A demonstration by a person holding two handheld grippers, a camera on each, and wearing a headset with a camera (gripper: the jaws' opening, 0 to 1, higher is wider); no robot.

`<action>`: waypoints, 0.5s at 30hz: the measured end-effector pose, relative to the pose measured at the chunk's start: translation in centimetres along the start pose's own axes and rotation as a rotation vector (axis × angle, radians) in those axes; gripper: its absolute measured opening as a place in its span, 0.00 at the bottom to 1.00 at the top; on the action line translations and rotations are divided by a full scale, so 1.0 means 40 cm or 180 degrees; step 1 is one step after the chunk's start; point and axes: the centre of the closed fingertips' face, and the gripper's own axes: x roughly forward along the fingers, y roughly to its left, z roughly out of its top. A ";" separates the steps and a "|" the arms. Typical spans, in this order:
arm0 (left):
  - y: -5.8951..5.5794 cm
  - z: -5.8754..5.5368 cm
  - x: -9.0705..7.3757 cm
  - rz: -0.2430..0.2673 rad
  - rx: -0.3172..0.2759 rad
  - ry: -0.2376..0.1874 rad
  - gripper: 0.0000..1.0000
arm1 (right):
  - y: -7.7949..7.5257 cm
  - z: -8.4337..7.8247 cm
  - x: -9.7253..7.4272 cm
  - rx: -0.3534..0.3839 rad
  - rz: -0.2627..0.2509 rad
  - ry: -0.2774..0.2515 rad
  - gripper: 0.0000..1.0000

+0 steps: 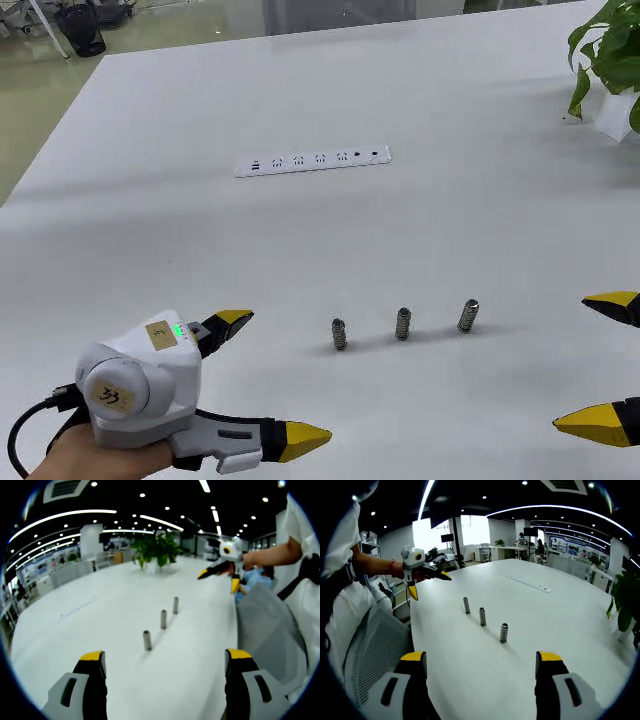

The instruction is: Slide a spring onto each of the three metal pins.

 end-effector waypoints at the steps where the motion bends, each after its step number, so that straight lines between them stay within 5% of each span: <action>1: -0.002 -0.001 0.000 -0.0007 0.0000 0.0006 1.00 | 0.000 0.000 -0.001 -0.0005 -0.0002 -0.0001 0.91; 15: -0.015 -0.003 0.005 -0.0046 0.0023 0.0039 1.00 | -0.002 0.010 -0.003 -0.0058 0.0023 0.0019 0.90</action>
